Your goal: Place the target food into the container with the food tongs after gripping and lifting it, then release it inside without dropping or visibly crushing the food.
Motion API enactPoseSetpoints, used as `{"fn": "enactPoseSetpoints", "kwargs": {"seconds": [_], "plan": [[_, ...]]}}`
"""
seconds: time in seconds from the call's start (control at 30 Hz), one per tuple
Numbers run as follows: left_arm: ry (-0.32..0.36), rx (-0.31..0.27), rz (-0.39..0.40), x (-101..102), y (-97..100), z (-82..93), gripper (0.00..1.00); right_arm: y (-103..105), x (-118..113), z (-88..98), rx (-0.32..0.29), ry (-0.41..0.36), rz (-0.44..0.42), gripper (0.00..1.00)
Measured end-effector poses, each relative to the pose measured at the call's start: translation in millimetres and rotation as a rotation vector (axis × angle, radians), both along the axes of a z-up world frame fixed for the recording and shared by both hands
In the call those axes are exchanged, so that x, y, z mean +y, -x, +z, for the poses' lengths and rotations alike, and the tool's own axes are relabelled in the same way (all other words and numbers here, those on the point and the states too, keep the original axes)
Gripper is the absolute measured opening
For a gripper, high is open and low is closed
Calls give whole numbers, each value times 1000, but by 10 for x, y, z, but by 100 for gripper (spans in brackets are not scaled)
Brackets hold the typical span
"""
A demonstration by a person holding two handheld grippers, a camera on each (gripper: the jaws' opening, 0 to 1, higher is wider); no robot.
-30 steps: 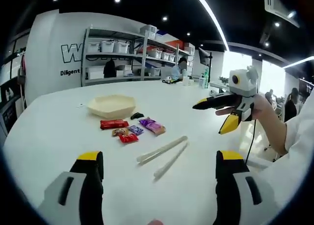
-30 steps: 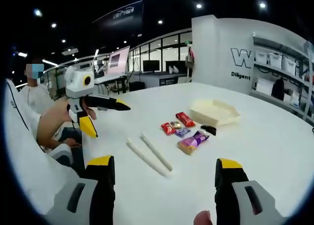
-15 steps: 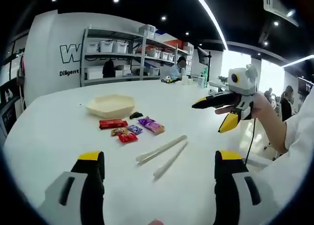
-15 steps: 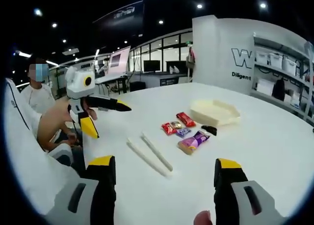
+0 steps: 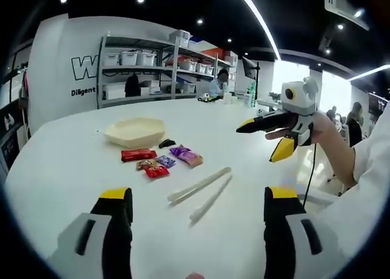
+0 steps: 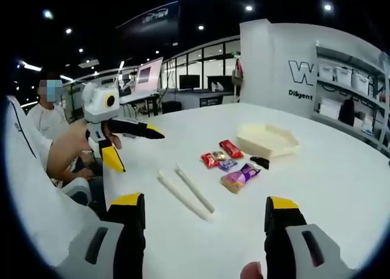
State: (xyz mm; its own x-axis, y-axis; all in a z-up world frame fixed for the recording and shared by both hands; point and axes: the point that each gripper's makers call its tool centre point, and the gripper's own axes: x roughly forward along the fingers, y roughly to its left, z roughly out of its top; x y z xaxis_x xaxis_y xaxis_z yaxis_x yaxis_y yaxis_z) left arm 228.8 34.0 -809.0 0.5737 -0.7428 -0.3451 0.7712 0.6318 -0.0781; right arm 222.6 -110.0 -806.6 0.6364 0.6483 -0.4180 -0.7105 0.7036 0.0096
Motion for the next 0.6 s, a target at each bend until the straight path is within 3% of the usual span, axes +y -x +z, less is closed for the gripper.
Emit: {"fn": "enactPoseSetpoints", "kwargs": {"seconds": [0.6], "plan": [[-31, -12, -63, -90, 27, -76, 75, 12, 9, -37, 8, -3, 19, 74]]}}
